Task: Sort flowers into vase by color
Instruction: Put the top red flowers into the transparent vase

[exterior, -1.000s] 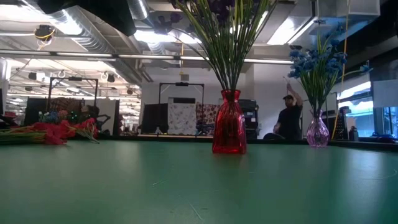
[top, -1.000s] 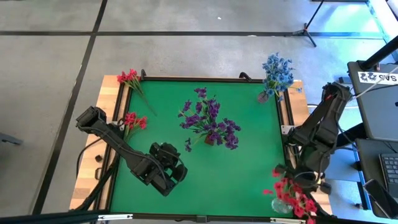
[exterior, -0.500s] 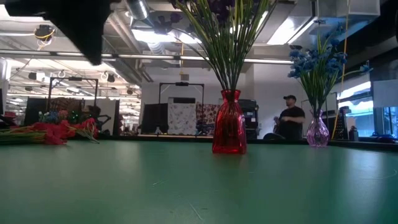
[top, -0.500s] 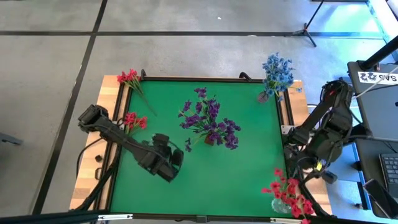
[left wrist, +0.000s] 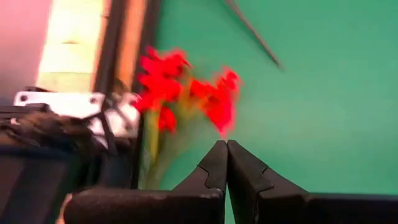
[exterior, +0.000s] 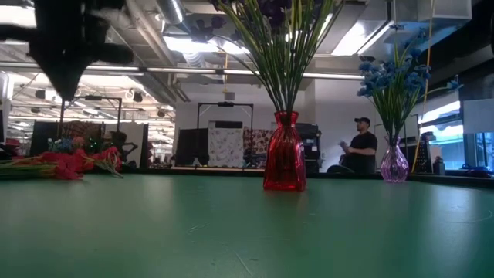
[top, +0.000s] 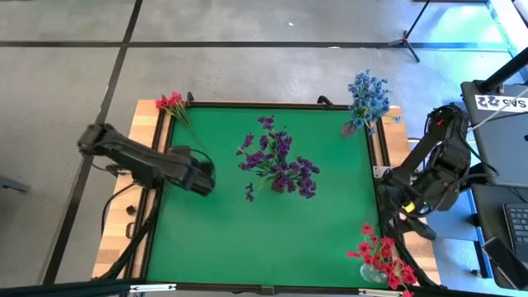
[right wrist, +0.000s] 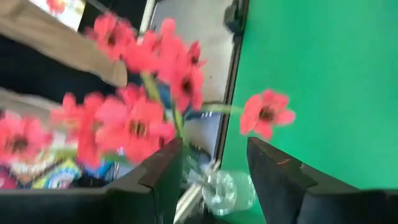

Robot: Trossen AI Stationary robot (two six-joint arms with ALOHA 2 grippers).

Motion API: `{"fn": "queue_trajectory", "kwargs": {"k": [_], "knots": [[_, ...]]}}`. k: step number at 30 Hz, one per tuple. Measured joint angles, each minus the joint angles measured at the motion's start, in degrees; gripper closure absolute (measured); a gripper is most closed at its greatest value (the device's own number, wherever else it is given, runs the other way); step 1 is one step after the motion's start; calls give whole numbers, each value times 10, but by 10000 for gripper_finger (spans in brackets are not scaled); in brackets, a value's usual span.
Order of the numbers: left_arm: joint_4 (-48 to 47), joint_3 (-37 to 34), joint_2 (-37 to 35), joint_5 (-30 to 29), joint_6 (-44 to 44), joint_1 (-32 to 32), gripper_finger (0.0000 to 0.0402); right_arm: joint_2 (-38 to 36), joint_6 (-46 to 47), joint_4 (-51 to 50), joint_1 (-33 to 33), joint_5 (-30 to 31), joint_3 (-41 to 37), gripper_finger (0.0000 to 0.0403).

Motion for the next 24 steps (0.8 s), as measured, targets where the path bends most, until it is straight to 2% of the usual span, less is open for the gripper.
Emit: {"fn": "queue_trajectory", "kwargs": {"k": [5, 10, 16, 21, 24], "knots": [[6, -89, -105, -55, -80, 73, 399, 1, 47, 8, 0, 46, 0, 223], [52, -143, -158, -99, -63, 182, 399, -13, 54, 7, 0, 125, 0, 223], [234, -198, -194, -108, 176, 330, 391, -34, 54, 11, 0, 300, 0, 223], [395, -204, -195, -87, 372, 459, 339, -30, 50, 44, 0, 387, 0, 223], [450, -204, -180, -85, 415, 520, 299, -24, 49, 69, 0, 428, 0, 223]]}}
